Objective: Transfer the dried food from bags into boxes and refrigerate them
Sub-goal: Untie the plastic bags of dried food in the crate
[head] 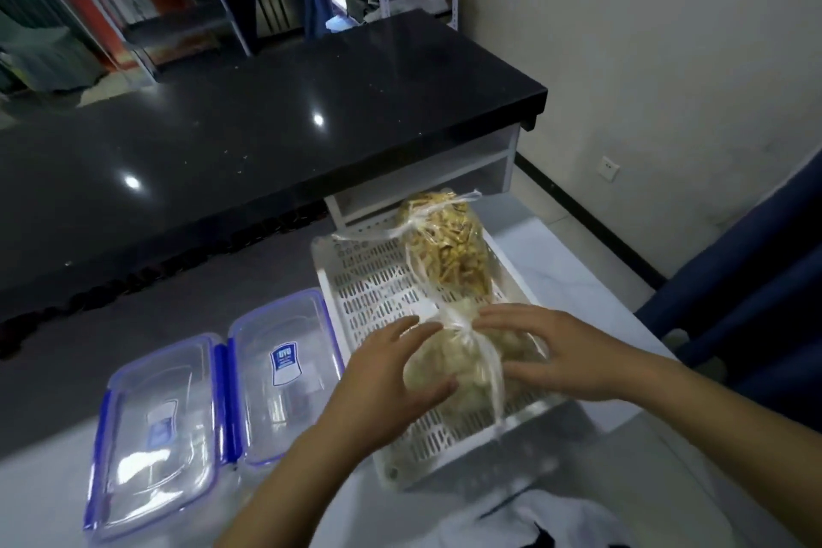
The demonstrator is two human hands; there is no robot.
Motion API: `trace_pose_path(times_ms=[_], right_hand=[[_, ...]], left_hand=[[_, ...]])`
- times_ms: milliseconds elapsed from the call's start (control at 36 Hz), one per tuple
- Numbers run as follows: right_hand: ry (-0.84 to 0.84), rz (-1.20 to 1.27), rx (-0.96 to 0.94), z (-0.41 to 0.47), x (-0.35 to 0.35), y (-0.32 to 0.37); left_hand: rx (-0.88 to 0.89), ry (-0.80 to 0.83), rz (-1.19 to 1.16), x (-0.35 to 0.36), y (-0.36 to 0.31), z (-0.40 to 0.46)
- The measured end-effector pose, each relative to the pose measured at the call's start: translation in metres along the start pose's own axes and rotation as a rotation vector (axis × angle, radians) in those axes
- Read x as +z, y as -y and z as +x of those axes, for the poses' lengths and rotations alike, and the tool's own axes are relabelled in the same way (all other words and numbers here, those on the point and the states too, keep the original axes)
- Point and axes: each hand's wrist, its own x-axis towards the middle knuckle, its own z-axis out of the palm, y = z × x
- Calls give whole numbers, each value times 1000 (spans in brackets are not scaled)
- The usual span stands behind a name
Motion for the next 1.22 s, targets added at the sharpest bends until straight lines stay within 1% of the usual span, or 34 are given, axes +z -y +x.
trace_pose_path(times_ms=[83,139,278,361,472,556,694,889,1056,1222], right_hand=[[-56,-17,-3,-1,4,-1],[-89,22,-9,-1,6,0],[-123,80,14,2,4,-2],[-150,111,63,8,-2,-2],[-144,85,60,14,-4,-1],[-142,28,26,15,1,1],[-144,-24,1,18,10,1],[-141,-116,-91,16,20,1],[-151,-137,-114,19,15,4],[-101,-191,-126,26,10,5]], left_hand=[[1,-23,-105,16,-2,-7],[-10,-59,-142,21,-5,-10],[-39,-188,-177,22,-14,-11],[-57,-224,-167,16,-25,-2],[-87,-183,-106,12,-43,16],[-152,-145,-62,13,-52,25],[-233,-138,-50,11,-56,26],[-267,-99,-24,8,-56,21],[-320,-106,-6,9,-61,24],[-319,-109,19,9,-63,28]])
